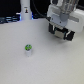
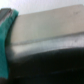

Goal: Open the kcup holder, insert the kcup into the holder, and close the kcup holder

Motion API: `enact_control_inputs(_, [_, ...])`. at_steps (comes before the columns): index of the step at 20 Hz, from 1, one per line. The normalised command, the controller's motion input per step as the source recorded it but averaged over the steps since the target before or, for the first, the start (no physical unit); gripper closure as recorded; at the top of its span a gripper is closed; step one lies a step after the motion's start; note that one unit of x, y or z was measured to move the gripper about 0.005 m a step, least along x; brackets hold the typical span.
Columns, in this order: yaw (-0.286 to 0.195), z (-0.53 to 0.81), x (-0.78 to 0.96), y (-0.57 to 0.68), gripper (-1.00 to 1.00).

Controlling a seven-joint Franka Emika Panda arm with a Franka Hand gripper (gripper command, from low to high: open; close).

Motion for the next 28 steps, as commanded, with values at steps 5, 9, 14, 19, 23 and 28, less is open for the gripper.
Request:
enact_control_inputs(5, [-0.080, 0.13, 0.91, -0.40, 1.00])
enact_control_inputs(9, [-0.076, 0.17, 0.90, -0.39, 1.00])
enact_control_inputs(14, [-0.079, 0.21, 0.86, -0.39, 1.00])
enact_control_inputs(19, [-0.089, 0.32, 0.29, -0.05, -1.00])
enact_control_inputs(23, [-0.116, 0.41, 0.27, -0.10, -1.00])
enact_control_inputs(28, [-0.211, 0.43, 0.08, -0.35, -1.00])
